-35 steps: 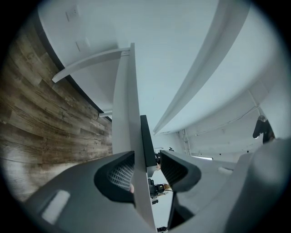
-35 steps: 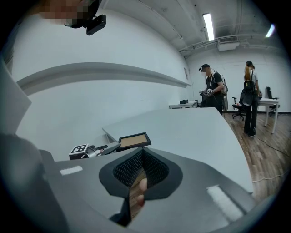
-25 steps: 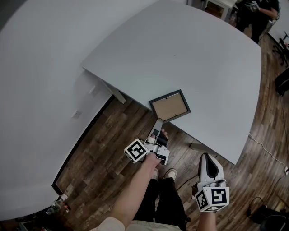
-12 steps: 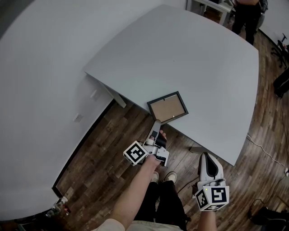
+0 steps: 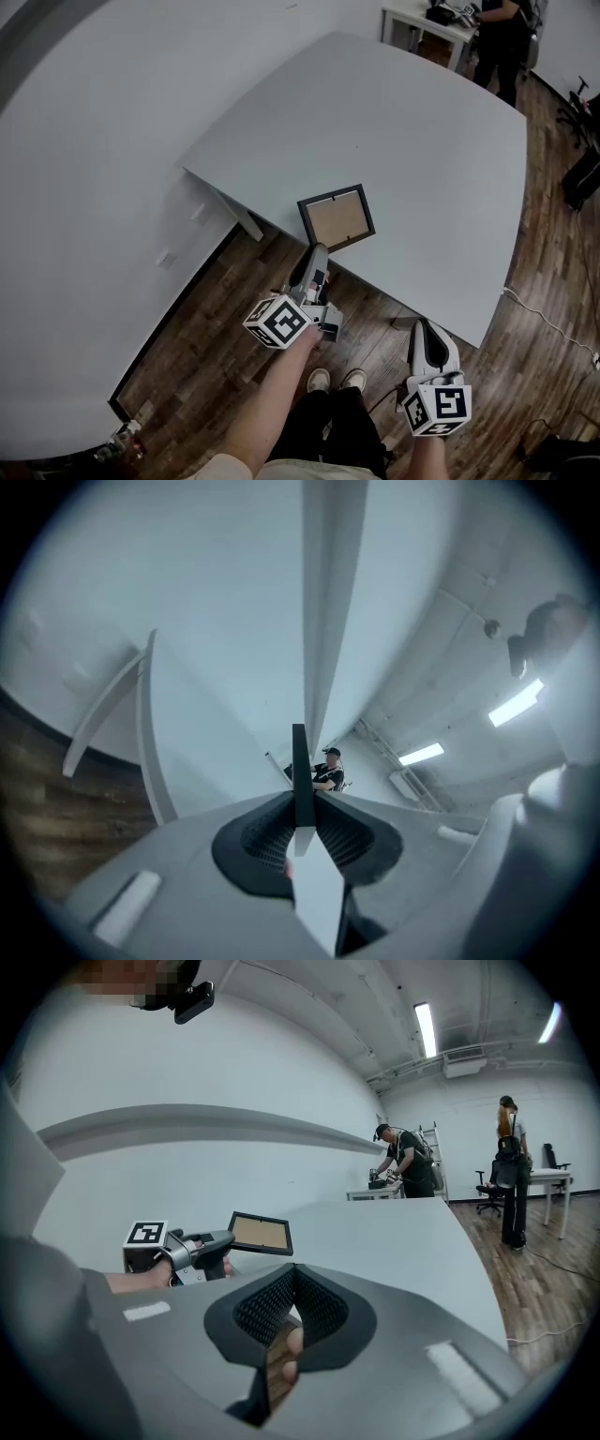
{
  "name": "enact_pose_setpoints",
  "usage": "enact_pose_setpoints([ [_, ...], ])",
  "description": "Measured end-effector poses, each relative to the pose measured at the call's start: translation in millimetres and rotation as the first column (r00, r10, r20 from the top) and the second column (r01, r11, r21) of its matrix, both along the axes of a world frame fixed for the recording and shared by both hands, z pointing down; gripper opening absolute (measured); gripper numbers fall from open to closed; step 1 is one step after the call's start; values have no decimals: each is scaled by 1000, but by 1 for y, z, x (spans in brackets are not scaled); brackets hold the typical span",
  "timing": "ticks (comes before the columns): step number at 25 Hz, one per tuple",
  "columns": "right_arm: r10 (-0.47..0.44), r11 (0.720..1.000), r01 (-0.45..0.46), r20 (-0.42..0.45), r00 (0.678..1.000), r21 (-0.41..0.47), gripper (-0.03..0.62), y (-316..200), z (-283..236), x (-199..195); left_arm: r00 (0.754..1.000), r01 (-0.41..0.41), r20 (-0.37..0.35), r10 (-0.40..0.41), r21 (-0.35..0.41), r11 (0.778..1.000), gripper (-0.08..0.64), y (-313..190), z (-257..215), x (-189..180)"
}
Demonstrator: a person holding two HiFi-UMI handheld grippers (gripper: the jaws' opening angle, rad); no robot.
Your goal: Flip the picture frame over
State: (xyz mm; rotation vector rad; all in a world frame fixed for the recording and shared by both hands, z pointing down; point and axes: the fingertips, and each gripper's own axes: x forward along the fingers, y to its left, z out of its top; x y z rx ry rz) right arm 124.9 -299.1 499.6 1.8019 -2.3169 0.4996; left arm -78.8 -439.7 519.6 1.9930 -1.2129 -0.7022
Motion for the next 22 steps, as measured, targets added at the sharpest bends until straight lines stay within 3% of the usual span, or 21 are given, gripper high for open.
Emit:
enact_pose_setpoints([
  [2,6,1000,-6,1,1000,7,28,0,-4,2,992,-2,126,-5,53,999,72,1,-18,2],
  [4,12,1000,-12,0,1000,17,28,-1,-8,5,963,-13,269,-21,123,992,72,2,-38,4],
  [6,17,999,-17,3,1000,27,28,-4,-13,8,902,-39,428,-53,203,978,72,4,-56,10],
  [9,24,999,-24,7,1000,36,28,-5,-17,11,772,-98,626,-111,290,952,72,9,-71,22],
  [12,23,999,-24,5,1000,43,28,-7,-21,11,602,-162,780,-172,331,930,72,8,-72,30],
  [14,24,999,-24,4,1000,44,28,-7,-23,13,456,-230,866,-206,339,912,72,8,-67,39],
  [16,28,999,-28,6,1000,42,28,-6,-23,17,290,-320,928,-234,324,890,71,11,-58,54],
  [19,32,999,-33,8,999,39,28,-5,-21,19,59,-456,963,-263,260,851,71,16,-36,76],
  [20,32,999,-33,7,999,39,28,-6,-20,19,-6,-492,962,-272,234,839,71,17,-27,81],
  [22,32,999,-32,8,999,38,28,-6,-19,20,-109,-548,950,-294,189,815,71,20,-11,89],
])
